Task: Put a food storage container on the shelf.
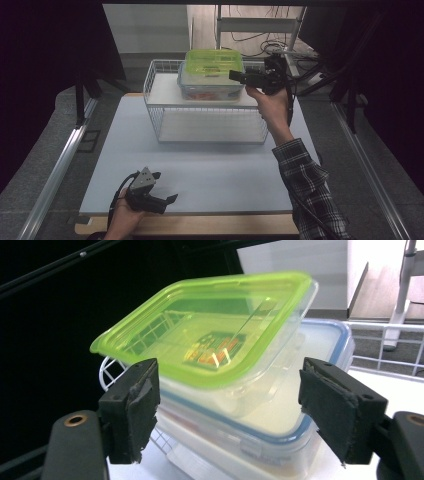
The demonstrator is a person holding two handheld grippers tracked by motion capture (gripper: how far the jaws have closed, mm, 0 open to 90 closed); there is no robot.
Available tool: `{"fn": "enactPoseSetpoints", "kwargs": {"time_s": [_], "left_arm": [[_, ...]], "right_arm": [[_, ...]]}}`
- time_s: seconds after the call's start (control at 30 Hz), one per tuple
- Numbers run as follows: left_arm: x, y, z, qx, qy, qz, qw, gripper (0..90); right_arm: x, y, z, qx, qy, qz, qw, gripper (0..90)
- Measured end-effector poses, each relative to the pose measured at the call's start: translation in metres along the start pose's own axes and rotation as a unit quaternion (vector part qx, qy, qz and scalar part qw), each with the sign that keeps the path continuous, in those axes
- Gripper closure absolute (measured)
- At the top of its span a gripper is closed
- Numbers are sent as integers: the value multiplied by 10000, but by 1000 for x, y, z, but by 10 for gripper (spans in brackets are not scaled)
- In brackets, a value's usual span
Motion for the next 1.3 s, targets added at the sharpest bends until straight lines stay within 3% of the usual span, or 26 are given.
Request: {"fn": "enactPoseSetpoints", "kwargs": {"time_s": [0.63,1.3], "left_arm": [[0,0,-1,2,-11,14,10000,42],[1,0,-2,2,-22,20,10000,41]], "right_arm": [[27,-6,9,-3,-109,569,9983,136],[51,-7,19,-16,-147,779,9969,88]]}}
Point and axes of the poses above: each handheld gripper's, and its own axes: z roughly backward along the jaws, x roughly out of its underside, y roughly to its right, the point moved 10 cm from there along -z, roughly forward along the jaws, and after that the axes turned 4 degrees about y, right-handed, at the moved point
